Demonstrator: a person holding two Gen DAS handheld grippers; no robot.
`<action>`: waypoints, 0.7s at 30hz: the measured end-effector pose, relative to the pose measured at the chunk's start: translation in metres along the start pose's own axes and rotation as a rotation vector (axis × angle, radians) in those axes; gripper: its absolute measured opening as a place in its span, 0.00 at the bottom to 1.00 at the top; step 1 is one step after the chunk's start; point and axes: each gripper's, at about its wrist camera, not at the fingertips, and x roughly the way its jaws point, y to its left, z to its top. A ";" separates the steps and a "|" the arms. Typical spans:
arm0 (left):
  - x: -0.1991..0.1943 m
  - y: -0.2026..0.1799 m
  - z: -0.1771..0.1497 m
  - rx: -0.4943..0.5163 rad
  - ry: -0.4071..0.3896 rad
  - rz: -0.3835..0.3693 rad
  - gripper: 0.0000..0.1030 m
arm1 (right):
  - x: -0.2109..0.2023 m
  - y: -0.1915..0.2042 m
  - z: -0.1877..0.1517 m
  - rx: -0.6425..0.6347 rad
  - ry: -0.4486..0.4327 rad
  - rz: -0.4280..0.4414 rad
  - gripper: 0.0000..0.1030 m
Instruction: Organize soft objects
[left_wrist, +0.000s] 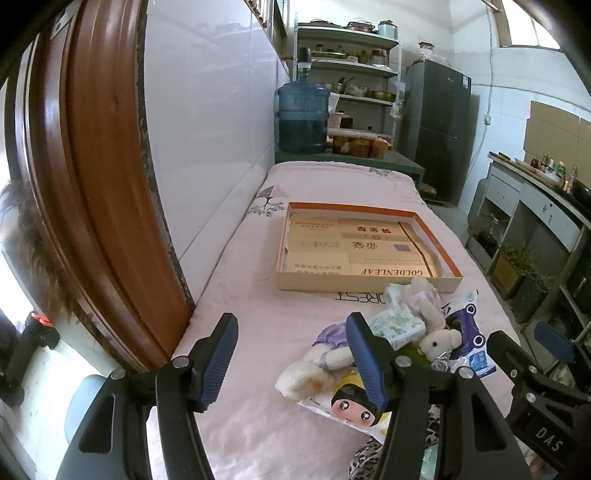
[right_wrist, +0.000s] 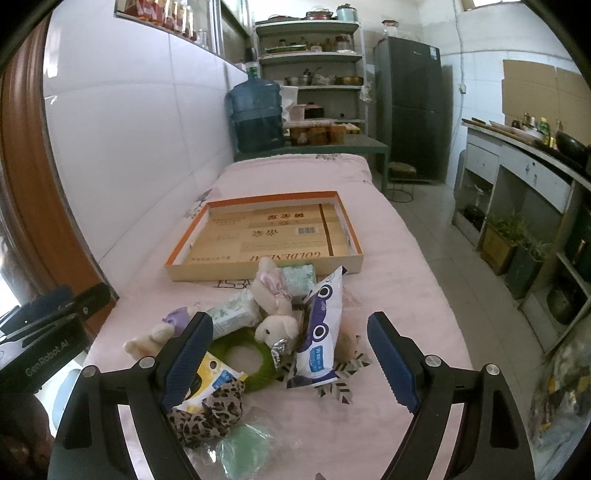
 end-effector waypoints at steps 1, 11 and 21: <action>0.000 0.000 0.000 -0.001 0.000 0.000 0.59 | 0.000 0.000 0.000 0.000 0.000 0.000 0.84; 0.000 -0.001 0.000 -0.001 0.001 0.000 0.59 | 0.002 0.000 -0.001 0.000 0.003 0.000 0.84; 0.000 -0.001 -0.001 -0.001 0.001 0.000 0.59 | 0.002 -0.001 -0.002 0.000 0.005 0.000 0.84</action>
